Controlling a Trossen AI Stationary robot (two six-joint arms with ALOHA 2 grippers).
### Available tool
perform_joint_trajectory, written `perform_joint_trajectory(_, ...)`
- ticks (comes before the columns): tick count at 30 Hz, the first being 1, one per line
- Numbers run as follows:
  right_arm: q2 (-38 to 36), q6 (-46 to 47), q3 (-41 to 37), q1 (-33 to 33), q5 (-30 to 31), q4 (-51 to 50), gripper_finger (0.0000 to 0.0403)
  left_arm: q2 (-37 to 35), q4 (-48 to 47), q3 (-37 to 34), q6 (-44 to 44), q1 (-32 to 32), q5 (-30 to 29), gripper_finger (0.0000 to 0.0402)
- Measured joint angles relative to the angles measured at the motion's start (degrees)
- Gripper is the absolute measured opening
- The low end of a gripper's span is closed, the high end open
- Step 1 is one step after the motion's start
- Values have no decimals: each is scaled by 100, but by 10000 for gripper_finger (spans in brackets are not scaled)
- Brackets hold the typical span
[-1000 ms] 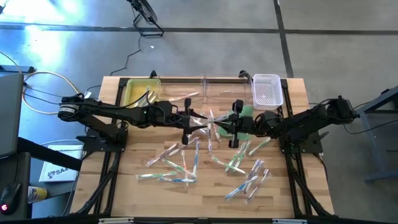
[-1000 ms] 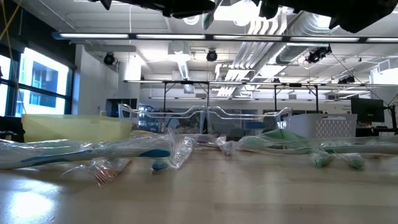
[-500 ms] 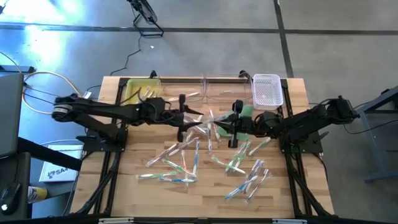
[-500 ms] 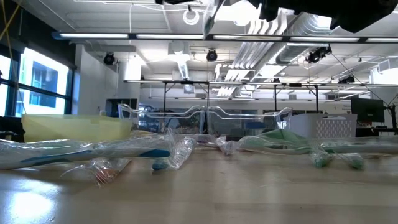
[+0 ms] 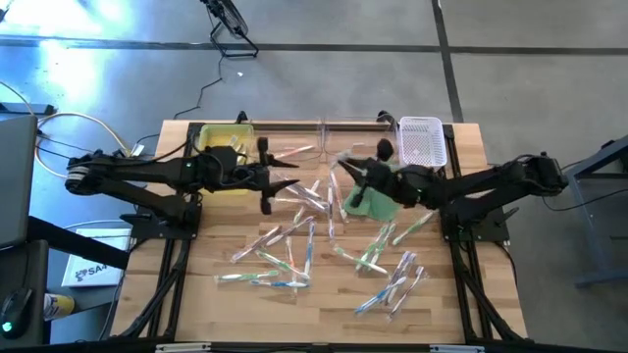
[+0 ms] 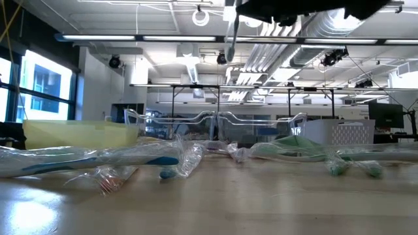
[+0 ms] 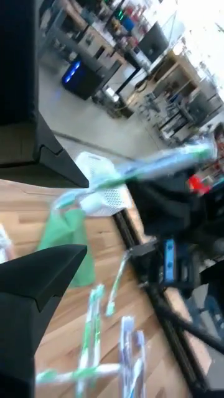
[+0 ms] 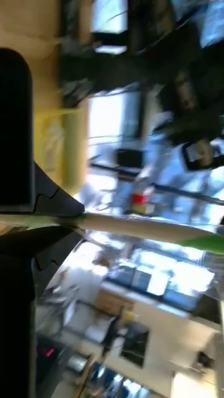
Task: Pick & Place Toothbrushes
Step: Put the green toothbrush into the right transparent bin
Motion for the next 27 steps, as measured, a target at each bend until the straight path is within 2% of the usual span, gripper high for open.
perform_joint_trajectory(3, 104, -11, 584, -241, 243, -1327, 10, -176, -272, 11, -21, 0, 0, 152)
perform_joint_trajectory(7, 160, -5, 1078, -676, 206, -2349, 10, -492, -665, 13, -23, 0, -46, 152)
perform_joint_trajectory(15, 404, 121, 1153, -1692, -213, -2893, 10, -953, -1151, 15, -45, 0, -115, 152)
perform_joint_trajectory(27, 1395, 216, 1155, -2821, -393, -3647, 10, -876, -1378, 13, -62, 0, -137, 152)
